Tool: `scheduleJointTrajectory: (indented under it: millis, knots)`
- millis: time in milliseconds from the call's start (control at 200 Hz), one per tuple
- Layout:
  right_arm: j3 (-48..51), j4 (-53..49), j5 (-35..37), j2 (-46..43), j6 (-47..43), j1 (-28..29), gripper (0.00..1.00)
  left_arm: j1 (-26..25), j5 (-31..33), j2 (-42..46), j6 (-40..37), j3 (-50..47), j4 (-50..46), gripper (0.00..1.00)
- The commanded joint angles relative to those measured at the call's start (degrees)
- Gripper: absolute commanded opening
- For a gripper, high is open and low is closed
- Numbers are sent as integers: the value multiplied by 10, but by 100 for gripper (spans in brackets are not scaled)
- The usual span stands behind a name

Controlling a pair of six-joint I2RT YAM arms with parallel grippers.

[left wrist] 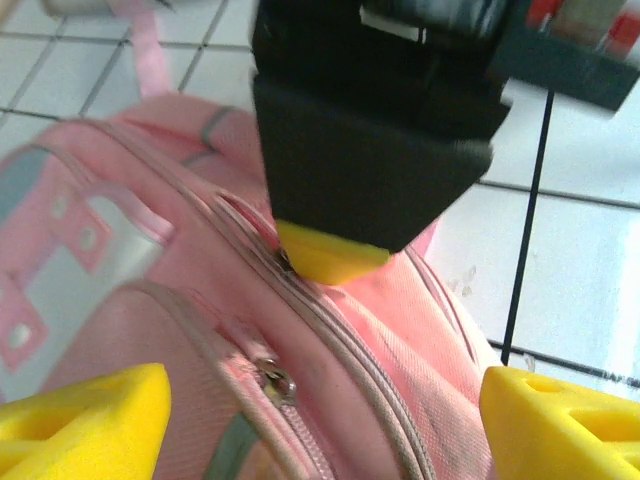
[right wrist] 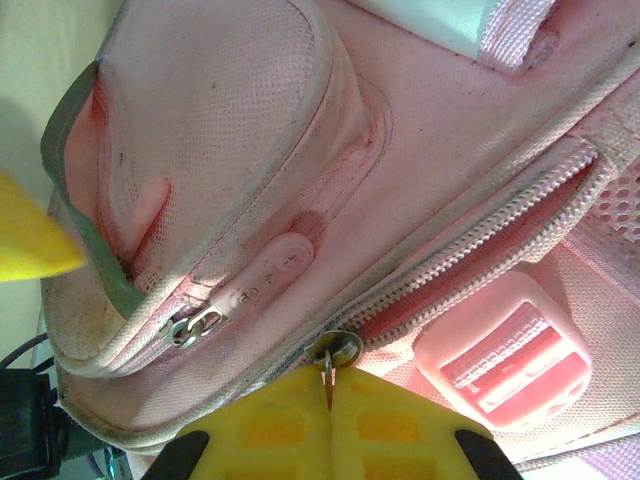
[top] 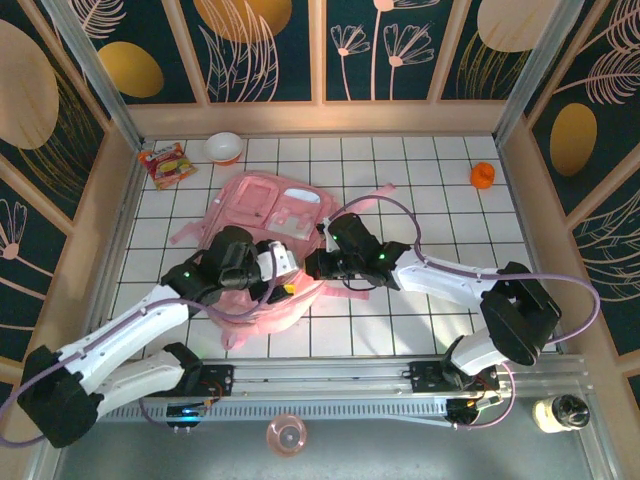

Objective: Pack books, pencil case, and school supplies into a backpack

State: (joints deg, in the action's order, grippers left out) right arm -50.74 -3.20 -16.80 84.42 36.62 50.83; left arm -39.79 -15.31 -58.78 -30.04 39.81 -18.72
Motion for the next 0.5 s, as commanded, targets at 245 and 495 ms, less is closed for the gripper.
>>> scheduleJointTrajectory:
  millis: [245, 495]
  knots:
    - [-32, -38, 45, -1, -21, -7, 0, -6, 71, -26, -20, -24, 20, 18]
    - [-42, -84, 72, 15, -66, -61, 0, -6, 30, 21, -67, -29, 4, 0]
